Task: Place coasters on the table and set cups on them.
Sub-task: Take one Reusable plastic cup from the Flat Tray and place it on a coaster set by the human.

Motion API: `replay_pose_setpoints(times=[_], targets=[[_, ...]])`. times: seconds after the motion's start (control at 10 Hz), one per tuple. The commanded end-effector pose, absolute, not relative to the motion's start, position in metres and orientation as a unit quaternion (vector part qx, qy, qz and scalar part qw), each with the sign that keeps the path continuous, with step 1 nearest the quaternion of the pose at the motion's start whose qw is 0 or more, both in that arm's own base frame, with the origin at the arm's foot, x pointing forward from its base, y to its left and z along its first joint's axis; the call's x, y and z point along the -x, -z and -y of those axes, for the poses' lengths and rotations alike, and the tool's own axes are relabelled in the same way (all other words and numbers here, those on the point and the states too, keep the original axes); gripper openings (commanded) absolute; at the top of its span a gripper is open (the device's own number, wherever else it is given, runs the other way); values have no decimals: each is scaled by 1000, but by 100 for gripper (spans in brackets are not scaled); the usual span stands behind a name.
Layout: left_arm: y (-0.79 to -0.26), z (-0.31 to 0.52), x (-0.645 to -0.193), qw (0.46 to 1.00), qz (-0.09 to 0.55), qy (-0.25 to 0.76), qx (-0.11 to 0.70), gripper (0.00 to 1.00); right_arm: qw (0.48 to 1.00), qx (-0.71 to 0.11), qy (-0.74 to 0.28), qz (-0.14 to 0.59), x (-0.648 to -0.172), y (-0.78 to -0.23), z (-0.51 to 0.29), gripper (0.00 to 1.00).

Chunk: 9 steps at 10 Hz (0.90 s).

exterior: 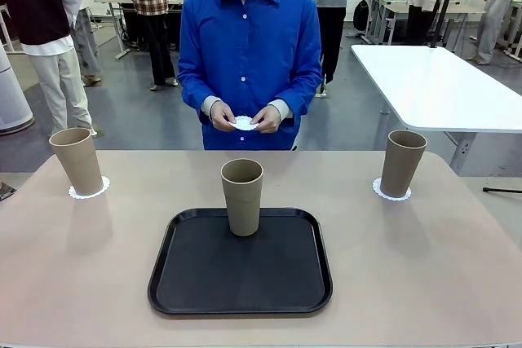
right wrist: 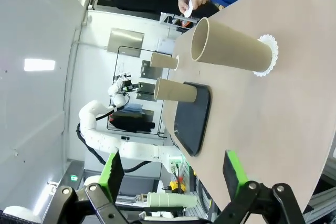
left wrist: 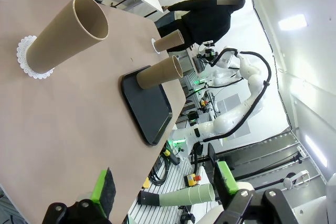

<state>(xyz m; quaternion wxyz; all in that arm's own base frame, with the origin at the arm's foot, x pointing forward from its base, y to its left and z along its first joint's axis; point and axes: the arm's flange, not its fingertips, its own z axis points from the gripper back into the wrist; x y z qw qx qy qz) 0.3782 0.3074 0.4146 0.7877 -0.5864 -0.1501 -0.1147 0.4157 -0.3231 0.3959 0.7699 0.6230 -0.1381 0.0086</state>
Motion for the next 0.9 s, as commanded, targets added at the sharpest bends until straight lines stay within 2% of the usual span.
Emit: replay_pose_setpoints(times=[0.0, 0.1, 0.8], targets=[[-418, -307, -377, 789, 148, 112, 585, 100, 769, -625, -36, 129, -422, -403, 328, 100], [-418, -307, -377, 789, 148, 112, 585, 100, 770, -623, -9, 138, -416, -396, 323, 100], [-418, -307, -377, 789, 148, 112, 585, 100, 770, -623, -9, 138, -416, -396, 323, 100]])
